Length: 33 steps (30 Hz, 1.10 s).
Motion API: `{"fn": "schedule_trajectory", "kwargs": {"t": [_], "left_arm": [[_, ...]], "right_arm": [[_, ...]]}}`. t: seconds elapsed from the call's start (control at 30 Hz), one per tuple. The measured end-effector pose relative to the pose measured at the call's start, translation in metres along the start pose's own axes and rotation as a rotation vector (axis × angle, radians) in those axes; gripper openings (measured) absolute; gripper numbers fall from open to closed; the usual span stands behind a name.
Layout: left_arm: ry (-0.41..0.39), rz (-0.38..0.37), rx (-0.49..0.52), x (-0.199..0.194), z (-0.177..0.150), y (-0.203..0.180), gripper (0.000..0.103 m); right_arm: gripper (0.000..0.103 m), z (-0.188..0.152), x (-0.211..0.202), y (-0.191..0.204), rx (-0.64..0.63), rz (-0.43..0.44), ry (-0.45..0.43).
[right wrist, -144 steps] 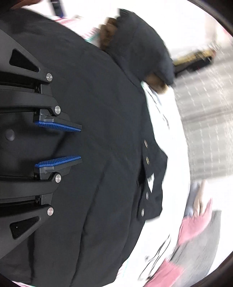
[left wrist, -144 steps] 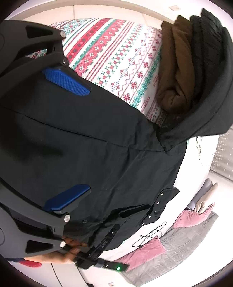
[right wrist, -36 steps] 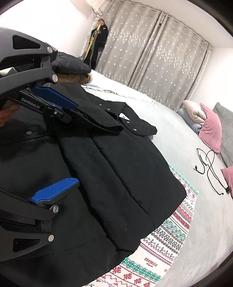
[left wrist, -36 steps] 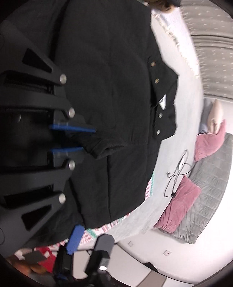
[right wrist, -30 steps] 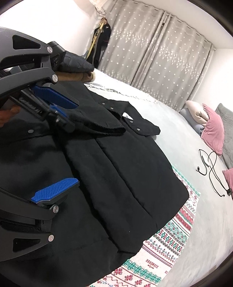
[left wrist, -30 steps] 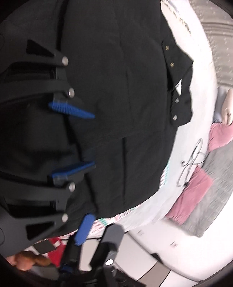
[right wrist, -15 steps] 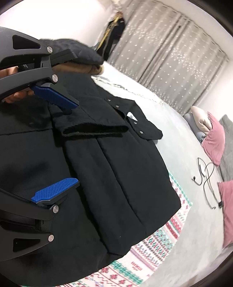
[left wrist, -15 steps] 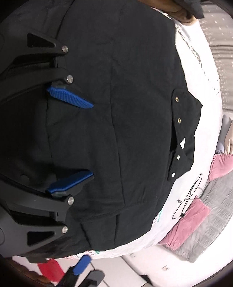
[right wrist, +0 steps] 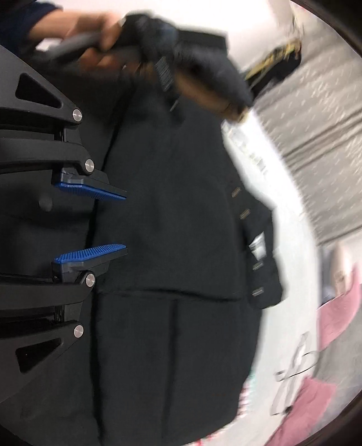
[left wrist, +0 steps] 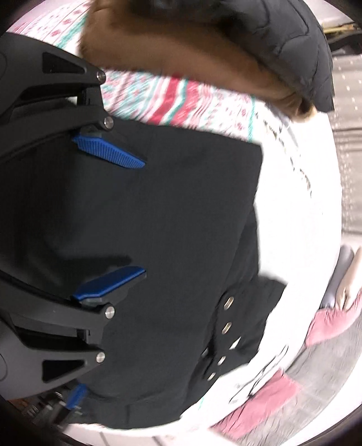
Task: Fold large clothes
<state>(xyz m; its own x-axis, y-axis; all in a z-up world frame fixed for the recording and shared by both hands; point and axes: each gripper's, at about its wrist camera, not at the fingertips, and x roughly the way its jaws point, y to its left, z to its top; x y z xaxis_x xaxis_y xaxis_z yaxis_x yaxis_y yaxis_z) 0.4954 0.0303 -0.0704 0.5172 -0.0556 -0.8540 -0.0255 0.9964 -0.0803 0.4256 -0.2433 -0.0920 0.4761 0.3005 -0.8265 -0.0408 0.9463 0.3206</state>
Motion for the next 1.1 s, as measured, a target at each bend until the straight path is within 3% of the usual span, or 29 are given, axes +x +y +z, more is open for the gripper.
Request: {"fn": "schedule_trajectory", "kwargs": {"t": [0.23, 0.4, 0.57, 0.67, 0.77, 0.87, 0.97, 1.1], "left_arm": [[-0.002, 0.247, 0.073, 0.04, 0.039, -0.001, 0.077], [0.002, 0.261, 0.071, 0.058, 0.038, 0.001, 0.08], [0.005, 0.231, 0.054, 0.023, 0.034, 0.012, 0.08], [-0.058, 0.162, 0.082, -0.028, 0.003, 0.016, 0.08], [-0.063, 0.101, 0.145, -0.063, -0.049, 0.017, 0.08], [-0.021, 0.141, 0.195, -0.056, -0.088, 0.019, 0.08], [0.057, 0.231, 0.2, -0.038, -0.117, 0.023, 0.08], [0.024, 0.192, 0.167, -0.074, -0.144, 0.043, 0.08]], "right_arm": [[0.03, -0.005, 0.009, -0.012, 0.043, 0.026, 0.026], [0.03, -0.005, 0.013, -0.005, 0.025, -0.009, 0.023], [0.03, -0.005, 0.013, -0.004, 0.018, -0.007, 0.019], [0.033, -0.004, 0.003, -0.011, 0.068, 0.043, 0.009], [0.033, -0.005, -0.02, -0.015, 0.105, 0.076, -0.042], [0.034, -0.012, -0.028, -0.009, 0.09, 0.073, -0.035], [0.034, -0.027, -0.009, -0.007, 0.067, 0.013, 0.056], [0.034, -0.039, -0.025, -0.011, 0.033, -0.02, 0.051]]}}
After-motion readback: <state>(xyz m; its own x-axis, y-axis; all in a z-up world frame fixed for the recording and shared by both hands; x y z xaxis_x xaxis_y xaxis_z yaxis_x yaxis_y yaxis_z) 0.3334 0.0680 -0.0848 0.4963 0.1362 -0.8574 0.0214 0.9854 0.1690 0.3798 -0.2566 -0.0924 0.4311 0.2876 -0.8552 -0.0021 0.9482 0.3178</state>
